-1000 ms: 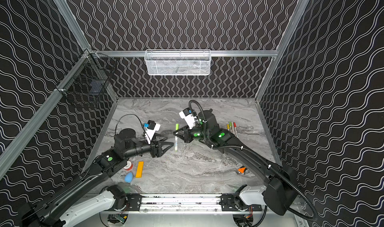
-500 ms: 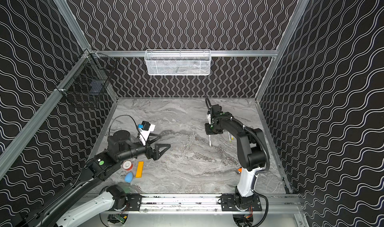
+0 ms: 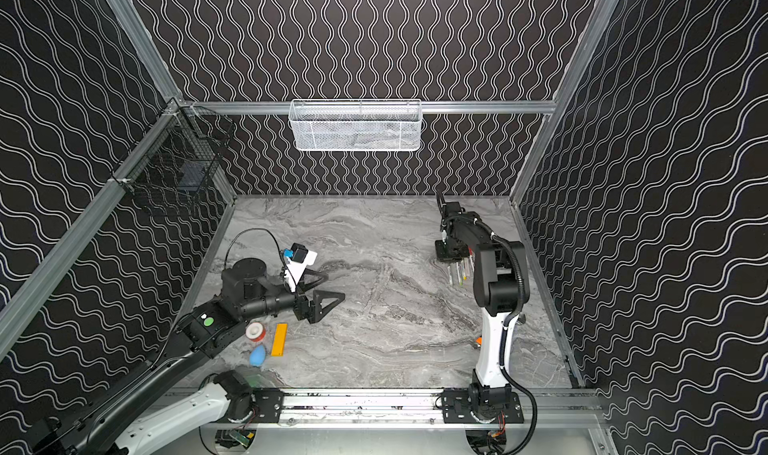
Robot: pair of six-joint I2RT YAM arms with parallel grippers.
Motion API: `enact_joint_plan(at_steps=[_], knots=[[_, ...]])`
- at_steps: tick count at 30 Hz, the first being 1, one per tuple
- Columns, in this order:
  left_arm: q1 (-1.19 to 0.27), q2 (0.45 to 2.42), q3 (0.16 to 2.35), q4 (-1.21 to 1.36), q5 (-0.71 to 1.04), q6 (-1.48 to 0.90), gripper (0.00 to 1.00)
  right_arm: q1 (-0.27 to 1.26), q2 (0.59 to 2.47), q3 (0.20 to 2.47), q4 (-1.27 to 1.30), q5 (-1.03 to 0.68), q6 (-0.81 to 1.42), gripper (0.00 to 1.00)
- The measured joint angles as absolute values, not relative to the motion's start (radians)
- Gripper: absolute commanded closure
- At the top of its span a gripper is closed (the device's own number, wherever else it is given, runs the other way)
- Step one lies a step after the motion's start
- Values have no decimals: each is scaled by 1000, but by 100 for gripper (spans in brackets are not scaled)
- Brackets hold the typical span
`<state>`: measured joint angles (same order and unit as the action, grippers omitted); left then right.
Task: Insert the pens into the pen caps
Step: 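Carry the green-capped marker to the far markers with the right gripper and stand it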
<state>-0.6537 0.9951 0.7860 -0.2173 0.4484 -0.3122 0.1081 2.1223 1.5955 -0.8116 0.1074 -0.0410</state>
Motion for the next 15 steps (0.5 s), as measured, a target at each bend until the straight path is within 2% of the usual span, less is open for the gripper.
enact_joint_plan(at_steps=[4,15], knots=[[-654,995,781,-201,467,-316,1,109,2138,1601,-832,144,-42,72],[-654,1010,790,-197,477,-316,1,107,2081,1620,-852,141,-45,62]])
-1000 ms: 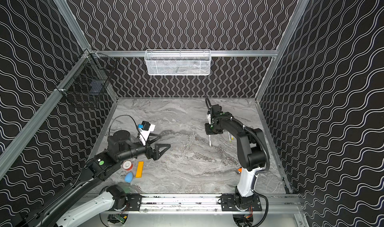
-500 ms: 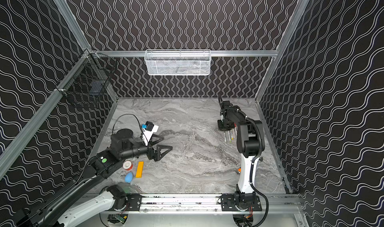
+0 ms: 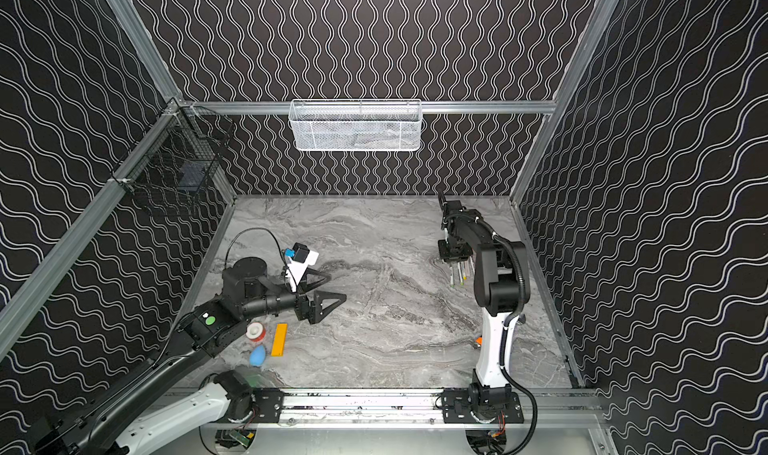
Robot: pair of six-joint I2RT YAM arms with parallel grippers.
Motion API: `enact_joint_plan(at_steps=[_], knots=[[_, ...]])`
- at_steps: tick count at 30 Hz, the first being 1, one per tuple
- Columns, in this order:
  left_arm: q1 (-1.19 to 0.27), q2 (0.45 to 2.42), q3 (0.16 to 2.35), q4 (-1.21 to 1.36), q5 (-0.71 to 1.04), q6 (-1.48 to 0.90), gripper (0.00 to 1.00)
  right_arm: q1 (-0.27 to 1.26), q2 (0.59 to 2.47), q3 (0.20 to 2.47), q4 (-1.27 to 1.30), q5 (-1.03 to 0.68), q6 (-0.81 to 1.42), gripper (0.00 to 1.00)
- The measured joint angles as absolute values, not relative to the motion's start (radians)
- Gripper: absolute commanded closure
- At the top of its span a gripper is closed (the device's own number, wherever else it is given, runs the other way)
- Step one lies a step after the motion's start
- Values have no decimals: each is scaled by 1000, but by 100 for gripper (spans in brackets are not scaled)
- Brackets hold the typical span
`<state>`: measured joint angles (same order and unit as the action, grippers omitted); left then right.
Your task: Insert the pens into the pen caps
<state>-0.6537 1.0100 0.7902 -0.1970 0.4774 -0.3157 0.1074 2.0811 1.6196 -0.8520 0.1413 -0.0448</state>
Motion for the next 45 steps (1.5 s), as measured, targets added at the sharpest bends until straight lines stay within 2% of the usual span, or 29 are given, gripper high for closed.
enact_joint_plan(at_steps=[14,18,19,20,22,28,38,45], knots=[[-647,1106,944,-355,334,-219,1,105,1797,1432,-729,23,-33,39],[-616,1126,960,-381,197,-165,1,108,1660,1280,-603,12,-19,26],[-600,1127,948,-374,146,-151,1,108,1624,1229,-554,10,-20,17],[-582,1126,934,-369,104,-146,1,108,1598,1188,-516,10,-22,14],[-527,1128,899,-353,31,-124,1,108,1544,1091,-410,20,-31,1],[-342,1158,788,-252,-146,-77,2,107,1447,838,-69,112,-49,1],[-144,1137,571,-28,-298,-44,2,104,1414,532,447,179,-123,1],[-51,1235,515,119,-305,-56,1,75,1441,509,607,153,-119,1]])
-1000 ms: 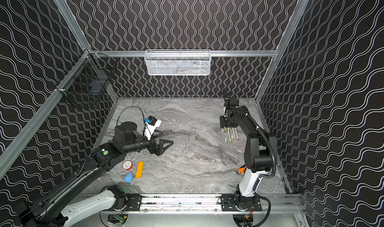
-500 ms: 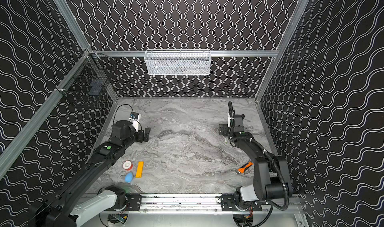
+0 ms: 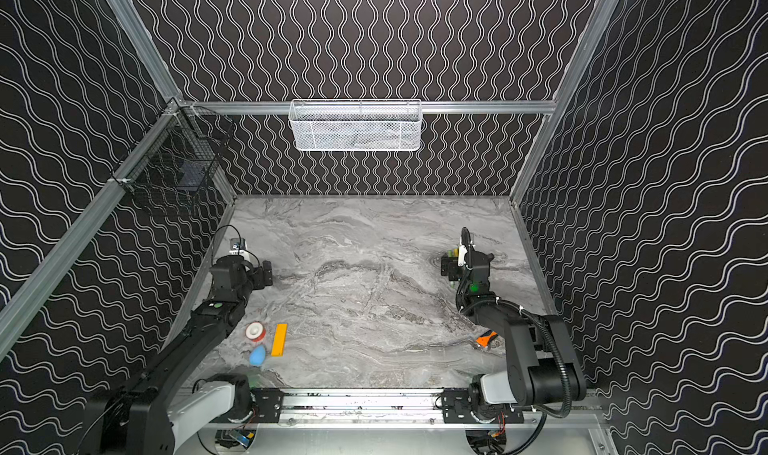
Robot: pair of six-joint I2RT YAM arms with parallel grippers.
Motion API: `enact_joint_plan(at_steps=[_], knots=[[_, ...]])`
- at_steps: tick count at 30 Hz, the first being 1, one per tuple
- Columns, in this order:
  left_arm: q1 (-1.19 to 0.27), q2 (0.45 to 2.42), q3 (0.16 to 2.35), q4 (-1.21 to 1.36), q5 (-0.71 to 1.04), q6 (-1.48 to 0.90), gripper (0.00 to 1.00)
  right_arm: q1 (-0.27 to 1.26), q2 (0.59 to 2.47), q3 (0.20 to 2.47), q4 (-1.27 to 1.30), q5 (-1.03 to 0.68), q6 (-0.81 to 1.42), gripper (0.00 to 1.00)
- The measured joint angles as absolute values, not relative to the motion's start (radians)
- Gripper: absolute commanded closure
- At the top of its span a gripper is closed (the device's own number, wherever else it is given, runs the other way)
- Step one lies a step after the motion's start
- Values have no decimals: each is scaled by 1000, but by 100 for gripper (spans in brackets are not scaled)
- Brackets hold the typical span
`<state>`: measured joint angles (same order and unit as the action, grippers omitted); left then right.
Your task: Insert the pens into the pen caps
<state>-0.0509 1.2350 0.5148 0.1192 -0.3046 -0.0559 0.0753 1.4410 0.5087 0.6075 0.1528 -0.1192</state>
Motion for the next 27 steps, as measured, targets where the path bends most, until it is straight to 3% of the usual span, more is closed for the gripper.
enact_joint_plan(at_steps=[11,27], knots=[[-22,1443,419,513,-212,-72,1,33,1566,554,628,67,-94,1],[-30,1653,323,1012,-125,2,1,26,1601,583,612,103,-68,1]])
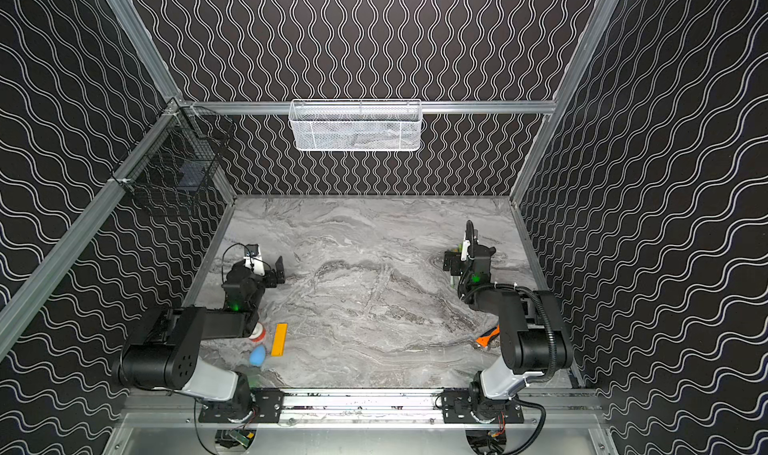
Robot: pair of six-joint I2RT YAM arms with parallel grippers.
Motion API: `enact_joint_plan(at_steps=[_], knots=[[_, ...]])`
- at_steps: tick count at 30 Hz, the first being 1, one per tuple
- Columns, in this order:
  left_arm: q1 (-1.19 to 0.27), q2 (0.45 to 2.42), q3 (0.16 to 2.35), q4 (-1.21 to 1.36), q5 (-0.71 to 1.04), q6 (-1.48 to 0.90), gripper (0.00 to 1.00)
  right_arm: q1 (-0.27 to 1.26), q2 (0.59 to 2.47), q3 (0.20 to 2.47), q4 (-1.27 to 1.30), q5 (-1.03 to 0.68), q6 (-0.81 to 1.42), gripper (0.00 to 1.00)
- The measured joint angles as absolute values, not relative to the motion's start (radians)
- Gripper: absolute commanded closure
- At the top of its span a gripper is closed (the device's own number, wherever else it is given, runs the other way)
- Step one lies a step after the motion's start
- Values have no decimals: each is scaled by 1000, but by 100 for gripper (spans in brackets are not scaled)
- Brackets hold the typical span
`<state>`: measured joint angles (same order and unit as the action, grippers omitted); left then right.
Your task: Insert the pens into the pen caps
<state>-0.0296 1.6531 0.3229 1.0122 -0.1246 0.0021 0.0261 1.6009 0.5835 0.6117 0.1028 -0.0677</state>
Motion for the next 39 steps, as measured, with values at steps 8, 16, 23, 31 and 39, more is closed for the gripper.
enact_joint_plan(at_steps=[8,16,23,31,39], knots=[[-64,1659,355,1029,-153,30,1,27,1571,531,655,174,-41,1],[-66,1659,364,1020,-126,52,1,26,1494,330,877,295,-6,1],[-66,1660,365,1018,-122,55,1,30,1570,64,1331,302,6,1],[-66,1660,365,1018,-122,55,1,23,1540,210,1317,201,-27,1],[-66,1660,365,1018,-120,55,1,-7,1541,245,1197,150,-18,1]])
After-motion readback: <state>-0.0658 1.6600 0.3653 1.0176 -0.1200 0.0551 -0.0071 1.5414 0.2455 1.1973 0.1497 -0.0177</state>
